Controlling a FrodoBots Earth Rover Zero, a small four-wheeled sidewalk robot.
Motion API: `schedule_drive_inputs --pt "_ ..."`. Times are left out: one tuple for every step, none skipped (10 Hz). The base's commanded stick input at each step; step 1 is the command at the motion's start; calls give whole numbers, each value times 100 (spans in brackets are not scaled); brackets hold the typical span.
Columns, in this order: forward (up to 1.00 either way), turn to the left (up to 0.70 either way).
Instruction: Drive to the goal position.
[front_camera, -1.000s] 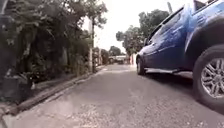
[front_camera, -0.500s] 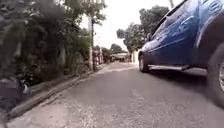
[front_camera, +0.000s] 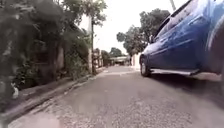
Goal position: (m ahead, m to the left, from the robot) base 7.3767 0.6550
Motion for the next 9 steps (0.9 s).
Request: schedule_drive_inputs --pt "50 0" --pt "50 0" --pt "50 0" --pt "50 -14" --pt "50 -37" --pt "50 -48" --pt "50 -50" --pt "50 -43" --pt "50 -28"
